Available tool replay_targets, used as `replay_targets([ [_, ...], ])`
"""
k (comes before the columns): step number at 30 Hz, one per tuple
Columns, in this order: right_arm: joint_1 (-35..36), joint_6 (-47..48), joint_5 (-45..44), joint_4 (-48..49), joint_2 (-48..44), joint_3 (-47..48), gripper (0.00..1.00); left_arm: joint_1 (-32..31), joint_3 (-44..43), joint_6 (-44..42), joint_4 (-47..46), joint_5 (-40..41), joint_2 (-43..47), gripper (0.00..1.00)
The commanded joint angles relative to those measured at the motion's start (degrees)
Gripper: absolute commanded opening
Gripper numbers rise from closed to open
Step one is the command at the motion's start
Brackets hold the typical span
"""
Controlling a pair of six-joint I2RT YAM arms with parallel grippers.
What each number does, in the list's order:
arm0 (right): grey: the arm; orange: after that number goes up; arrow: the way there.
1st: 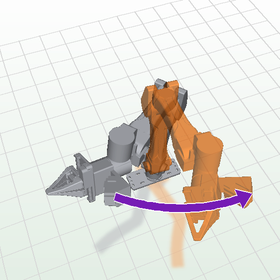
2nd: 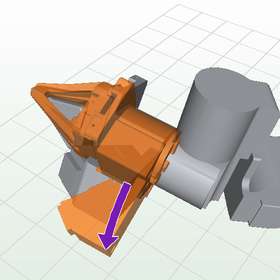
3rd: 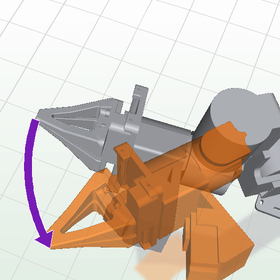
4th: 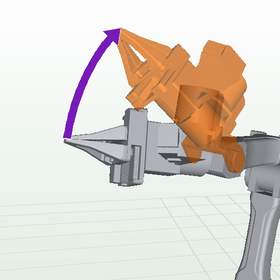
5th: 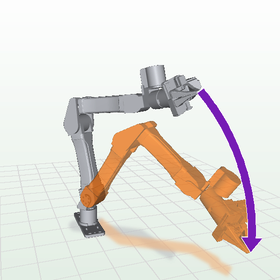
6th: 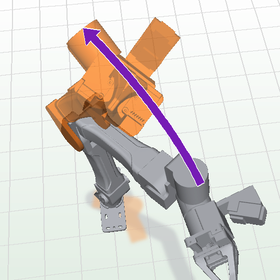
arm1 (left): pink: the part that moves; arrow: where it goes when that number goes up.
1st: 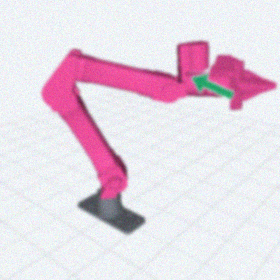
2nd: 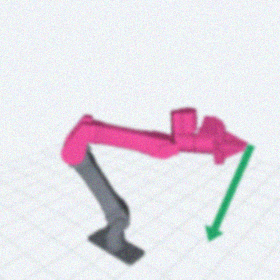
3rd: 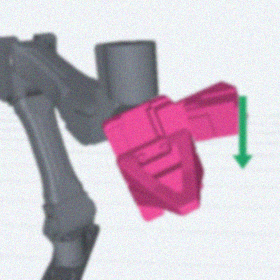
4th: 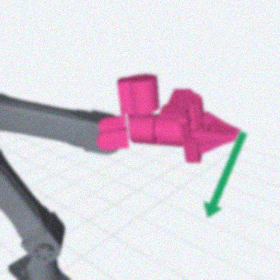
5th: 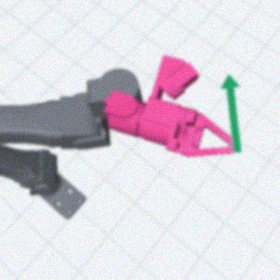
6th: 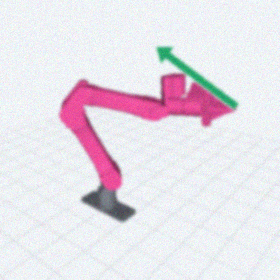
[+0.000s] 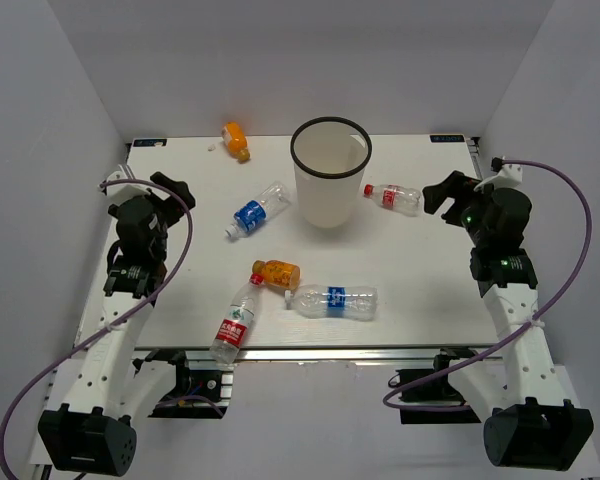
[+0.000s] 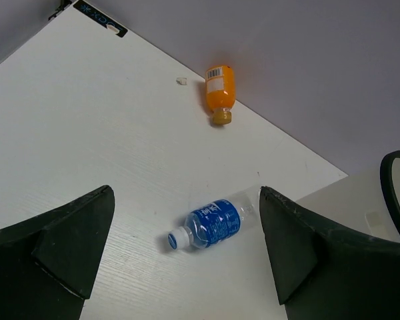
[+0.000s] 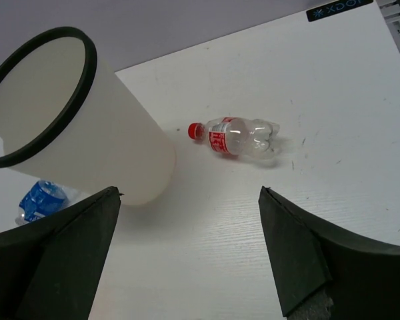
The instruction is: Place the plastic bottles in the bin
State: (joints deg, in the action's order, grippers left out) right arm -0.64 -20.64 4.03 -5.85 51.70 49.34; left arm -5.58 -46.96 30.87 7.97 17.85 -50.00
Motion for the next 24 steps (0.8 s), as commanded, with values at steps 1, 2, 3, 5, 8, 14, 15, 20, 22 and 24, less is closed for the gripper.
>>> replay_targets([
  [1, 0.21, 3.22, 4.39, 1.27, -0.73, 2.25, 0.89, 0.22, -1.82, -0.81, 0.82, -2.46, -0.45, 0.98],
  [2, 0.12, 4.98, 9.28, 1.54, -0.73, 1.81, 0.89, 0.22, -1.56, -1.25, 0.47, -2.81, -0.80, 0.98],
  [3, 0.20, 7.35, 13.24, 2.24, -0.38, 1.03, 0.89, 0.22, -1.29, -1.34, 0.21, -3.16, -0.98, 0.98],
  [5, 0.55, 10.26, 25.86, 3.64, 1.20, 0.49, 0.89, 0.22, -0.68, -1.69, -0.49, -4.39, -1.76, 0.98],
  [8, 10.43, 17.52, 29.82, 0.08, 3.57, 2.24, 0.89, 0.14, -0.50, -2.22, -0.67, -6.06, -2.91, 0.98],
  [14, 31.90, 29.95, 19.25, -7.94, 10.85, 4.45, 0.89, 0.22, 0.55, -2.75, -1.02, -8.44, -4.76, 0.98],
  [15, 33.33, 32.66, 17.87, -10.56, 12.01, 4.53, 0.89, 0.14, 0.73, -3.01, -1.11, -9.22, -4.76, 0.98],
  [20, 44.75, 43.57, 10.57, -16.90, 17.81, 5.06, 0.89, 0.14, 2.66, -2.84, -1.90, -10.72, -4.23, 0.98],
  [22, 49.06, 45.94, 8.72, -17.53, 20.71, 5.06, 0.89, 0.22, 3.01, -2.75, -1.99, -10.99, -4.23, 0.98],
  [24, 50.39, 46.57, 6.43, -17.27, 22.73, 4.71, 0.89, 0.14, 3.72, -2.66, -2.34, -11.17, -4.32, 0.98],
])
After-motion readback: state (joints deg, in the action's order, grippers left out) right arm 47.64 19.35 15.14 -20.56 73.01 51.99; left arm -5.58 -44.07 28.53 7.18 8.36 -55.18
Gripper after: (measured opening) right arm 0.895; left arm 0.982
